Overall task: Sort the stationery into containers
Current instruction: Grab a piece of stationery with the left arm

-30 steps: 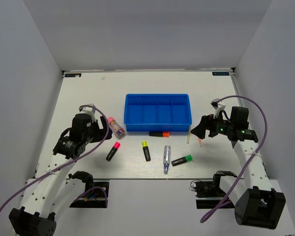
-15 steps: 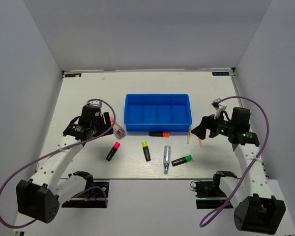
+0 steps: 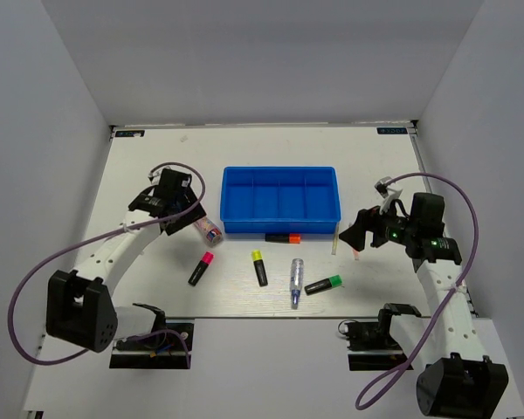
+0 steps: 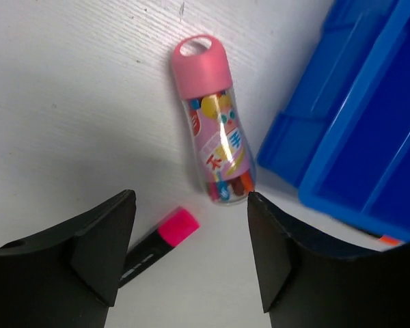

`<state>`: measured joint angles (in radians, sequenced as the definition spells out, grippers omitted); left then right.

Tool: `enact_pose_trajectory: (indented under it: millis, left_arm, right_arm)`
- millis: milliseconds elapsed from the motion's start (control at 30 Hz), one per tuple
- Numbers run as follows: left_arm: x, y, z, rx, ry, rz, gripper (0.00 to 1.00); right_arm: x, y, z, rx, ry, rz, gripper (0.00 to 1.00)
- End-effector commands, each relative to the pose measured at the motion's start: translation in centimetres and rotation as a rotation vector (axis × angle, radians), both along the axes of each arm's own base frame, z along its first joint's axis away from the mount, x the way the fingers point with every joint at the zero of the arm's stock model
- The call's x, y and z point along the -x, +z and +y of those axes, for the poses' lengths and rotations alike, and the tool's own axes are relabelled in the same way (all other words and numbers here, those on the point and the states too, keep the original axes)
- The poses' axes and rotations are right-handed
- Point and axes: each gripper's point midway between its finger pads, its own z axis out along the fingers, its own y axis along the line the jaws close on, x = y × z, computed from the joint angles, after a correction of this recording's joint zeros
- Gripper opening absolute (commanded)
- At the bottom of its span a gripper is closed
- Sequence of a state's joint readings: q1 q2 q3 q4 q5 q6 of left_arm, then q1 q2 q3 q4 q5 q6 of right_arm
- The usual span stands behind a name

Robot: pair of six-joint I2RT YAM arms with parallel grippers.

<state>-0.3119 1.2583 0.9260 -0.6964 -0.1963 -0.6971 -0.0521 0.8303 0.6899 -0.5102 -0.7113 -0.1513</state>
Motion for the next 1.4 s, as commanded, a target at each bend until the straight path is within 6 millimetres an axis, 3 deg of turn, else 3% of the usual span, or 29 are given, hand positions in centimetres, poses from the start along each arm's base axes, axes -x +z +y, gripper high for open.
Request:
enact_pose_trajectory:
  millis: [0, 33, 167, 467, 733, 933, 1367]
  left_arm:
    - [-2.7, 2.3, -0.2, 0.073, 0.191, -0.073, 0.75]
    - [-3.7, 3.2, -0.6, 0.099, 0.221, -0.091, 0.75]
    - [-4.6, 2.7, -0.2, 0.111, 0.35, -0.023, 0.73]
    - [-4.9, -1.9, 0.5, 0.161, 0.446, 0.171, 0.77]
    - [-5.8, -4.9, 0.5, 0.195, 0.396, 0.25, 0.78]
    - [-7.1, -5.3, -0.1, 0.223, 0.351, 0.249, 0.8]
    - [-7.4, -8.2, 0.1, 0.198, 0.356, 0.316, 0.78]
  right_arm:
    - [-0.1, 1.3, 0.1, 0.014, 0.017, -0.051, 0.9]
    - [0.0, 1.3, 0.1, 0.016, 0.014, -0.045, 0.9]
    - [0.0, 1.5, 0.1, 0.021, 0.016, -0.06, 0.9]
    - [-0.1, 1.6, -0.2, 0.047, 0.007, -0.075, 0.9]
    - [-0.2, 1.3, -0.3, 0.062, 0.007, -0.065, 0.9]
    - [-0.2, 1.0, -0.1, 0.061, 0.017, -0.046, 0.9]
    - [-0.2, 0.8, -0.2, 0.065, 0.014, -0.041, 0.9]
